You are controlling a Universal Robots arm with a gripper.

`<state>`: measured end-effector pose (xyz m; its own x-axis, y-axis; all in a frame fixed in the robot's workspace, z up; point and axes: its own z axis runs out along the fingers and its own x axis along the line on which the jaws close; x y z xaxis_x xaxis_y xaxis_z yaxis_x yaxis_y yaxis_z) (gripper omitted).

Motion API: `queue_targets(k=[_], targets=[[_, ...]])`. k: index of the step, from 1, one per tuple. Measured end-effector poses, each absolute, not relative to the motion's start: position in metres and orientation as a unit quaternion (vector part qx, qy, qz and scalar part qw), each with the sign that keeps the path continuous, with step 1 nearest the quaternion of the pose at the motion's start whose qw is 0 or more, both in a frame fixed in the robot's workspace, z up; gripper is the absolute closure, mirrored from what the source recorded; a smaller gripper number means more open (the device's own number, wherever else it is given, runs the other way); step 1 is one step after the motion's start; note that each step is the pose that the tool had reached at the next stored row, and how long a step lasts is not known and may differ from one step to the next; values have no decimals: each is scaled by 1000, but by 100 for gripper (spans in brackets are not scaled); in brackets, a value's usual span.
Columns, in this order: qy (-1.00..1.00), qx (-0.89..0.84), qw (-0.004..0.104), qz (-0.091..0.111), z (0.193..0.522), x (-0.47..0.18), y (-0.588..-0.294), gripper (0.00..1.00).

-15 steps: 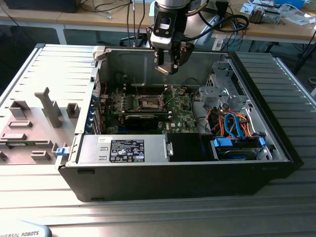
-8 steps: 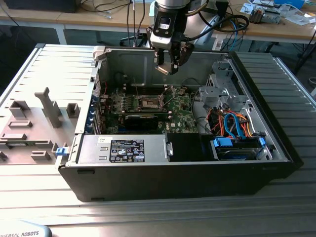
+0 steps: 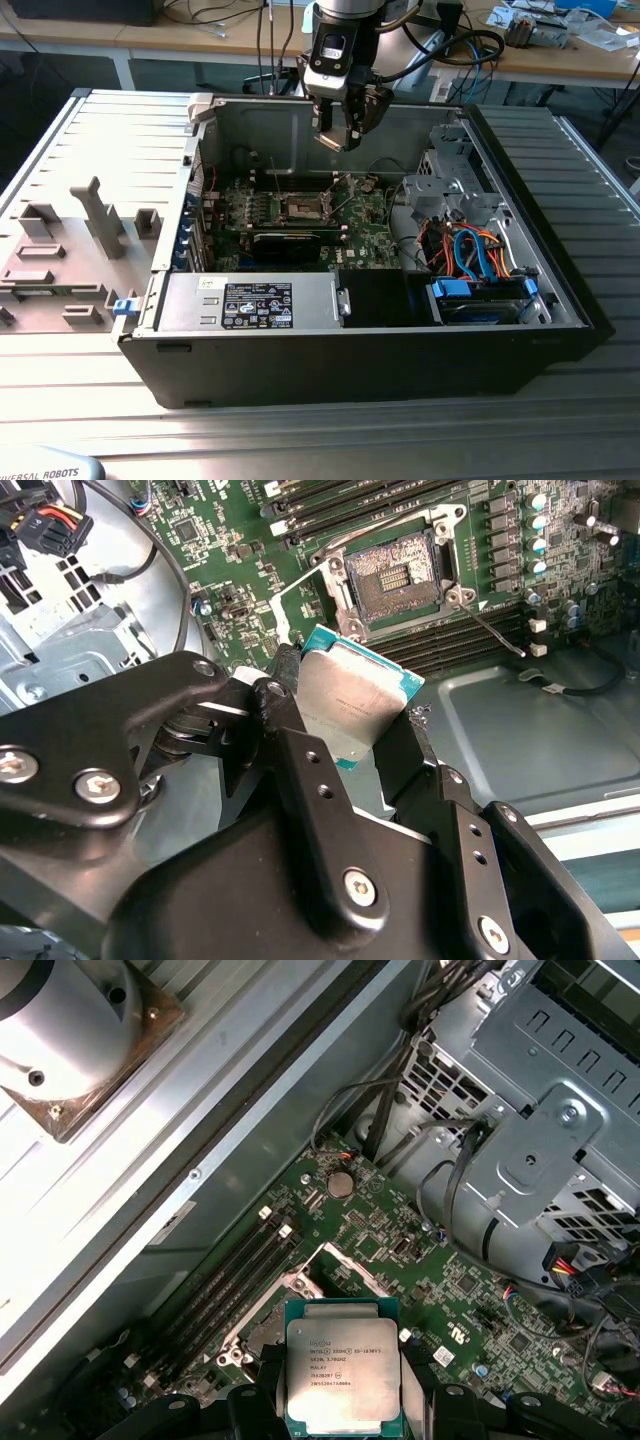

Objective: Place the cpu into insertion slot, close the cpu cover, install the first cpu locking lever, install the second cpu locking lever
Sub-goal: 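Place the cpu into insertion slot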

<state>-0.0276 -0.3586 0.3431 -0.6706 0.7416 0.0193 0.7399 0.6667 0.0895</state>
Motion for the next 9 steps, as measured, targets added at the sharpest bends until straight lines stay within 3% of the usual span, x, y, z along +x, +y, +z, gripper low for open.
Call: queue_targets(k=[9], targets=[[912,408,9,45,343,-28,-359,46]])
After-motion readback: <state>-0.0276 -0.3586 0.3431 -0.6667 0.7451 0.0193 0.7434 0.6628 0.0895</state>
